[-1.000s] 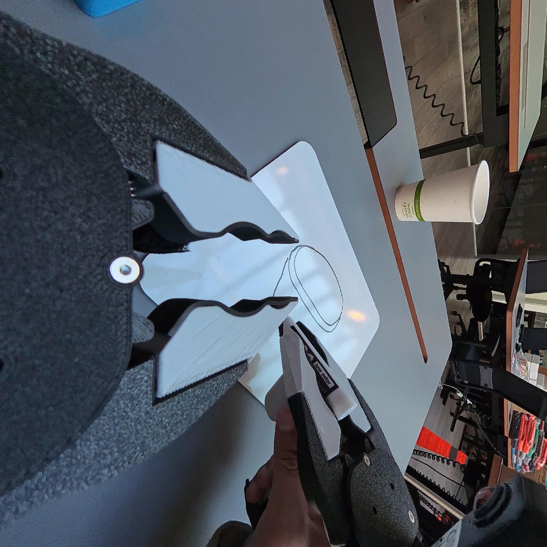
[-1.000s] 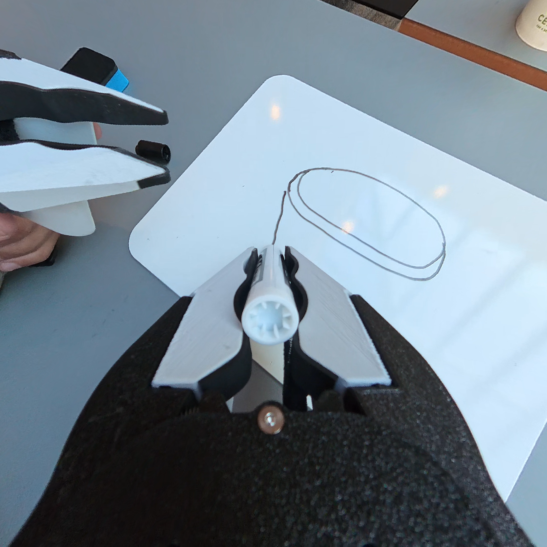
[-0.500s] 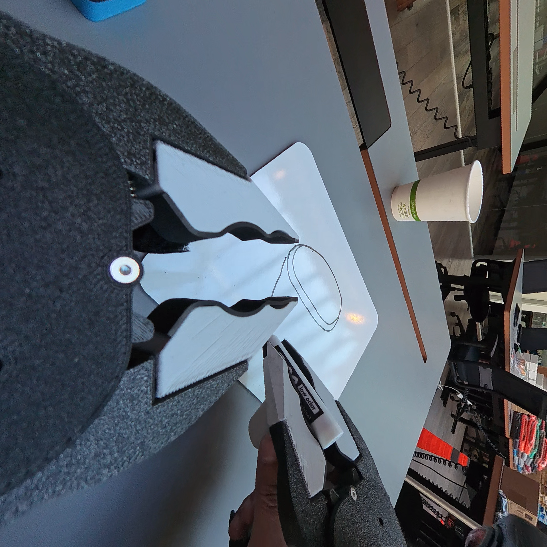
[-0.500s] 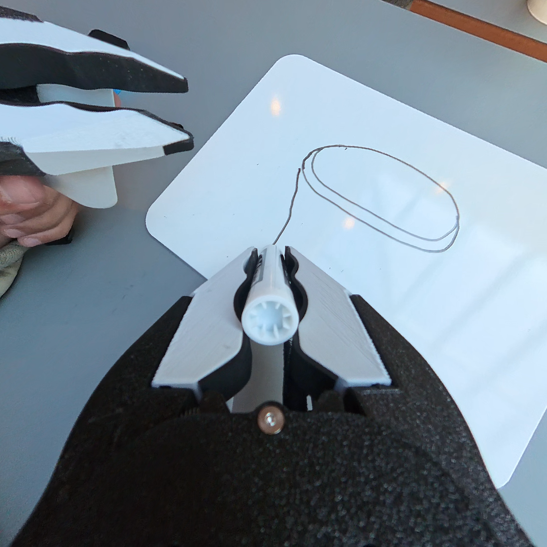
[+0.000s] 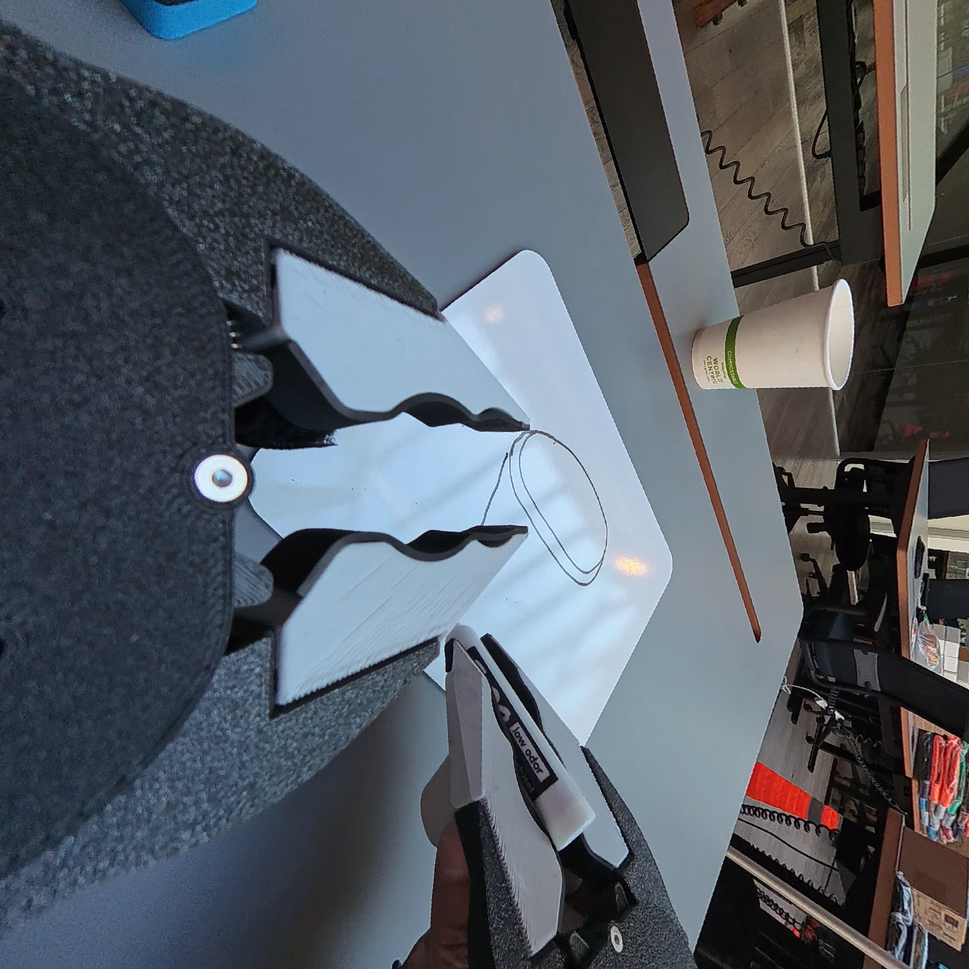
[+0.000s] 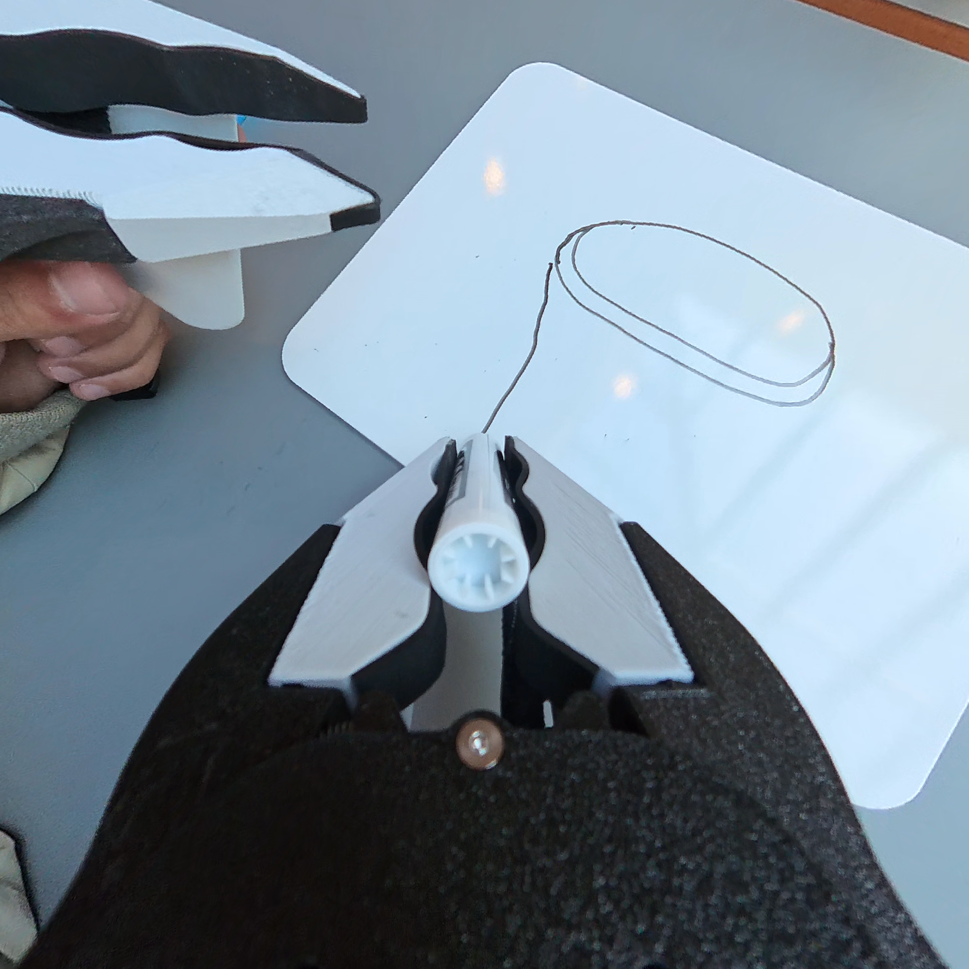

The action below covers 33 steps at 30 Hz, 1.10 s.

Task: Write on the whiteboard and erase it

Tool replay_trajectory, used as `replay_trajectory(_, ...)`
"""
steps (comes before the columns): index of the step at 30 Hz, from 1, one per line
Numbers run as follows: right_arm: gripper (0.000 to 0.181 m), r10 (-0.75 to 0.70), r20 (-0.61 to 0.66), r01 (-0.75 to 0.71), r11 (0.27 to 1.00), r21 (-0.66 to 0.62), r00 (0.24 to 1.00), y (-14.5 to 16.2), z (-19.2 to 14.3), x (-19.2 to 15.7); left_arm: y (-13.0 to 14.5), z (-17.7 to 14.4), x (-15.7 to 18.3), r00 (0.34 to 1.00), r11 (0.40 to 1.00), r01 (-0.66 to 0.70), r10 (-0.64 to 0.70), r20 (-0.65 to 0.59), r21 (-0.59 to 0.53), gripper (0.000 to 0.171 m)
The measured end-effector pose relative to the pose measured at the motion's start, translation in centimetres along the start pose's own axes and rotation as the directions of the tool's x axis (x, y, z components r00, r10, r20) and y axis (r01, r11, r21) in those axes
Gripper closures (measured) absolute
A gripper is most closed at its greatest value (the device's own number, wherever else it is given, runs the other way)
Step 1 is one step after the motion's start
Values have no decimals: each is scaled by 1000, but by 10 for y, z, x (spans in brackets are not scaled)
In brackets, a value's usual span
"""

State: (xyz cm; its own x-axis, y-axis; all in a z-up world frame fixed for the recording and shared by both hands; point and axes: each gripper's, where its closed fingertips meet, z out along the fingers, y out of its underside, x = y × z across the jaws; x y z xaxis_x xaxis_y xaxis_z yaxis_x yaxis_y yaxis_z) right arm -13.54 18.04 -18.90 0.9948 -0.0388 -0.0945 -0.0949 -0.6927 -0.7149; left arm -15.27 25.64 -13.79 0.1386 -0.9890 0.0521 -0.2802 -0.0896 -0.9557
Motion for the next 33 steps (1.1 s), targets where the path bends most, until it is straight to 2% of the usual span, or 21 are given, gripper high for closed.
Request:
replay_trajectory(3,163,0,9,0,1000,-5,1000,1,-1,0,0,0,0,1000,1000,0,0,-2,0,136)
replay_trajectory(6,163,-1,5,1,998,55,1000,-12,-13,7,-1,0,0,1000,1000,-1,1,-5,2,136)
replay_trajectory(11,163,26,-194,-14,998,64,981,-22,-30,83,-4,0,-1,1000,1000,8,-8,-10,10,136)
replay_trajectory(16,163,24,-257,-18,999,28,966,-20,-16,124,-3,2,-3,1000,1000,12,-12,-13,7,136)
replay_trajectory(21,163,58,-252,-49,998,43,966,-23,-7,139,0,5,-5,1000,1000,25,-25,-18,-5,136)
replay_trajectory(33,163,55,-240,-51,998,21,969,-21,-2,139,0,8,-9,998,999,50,-51,-27,-8,136)
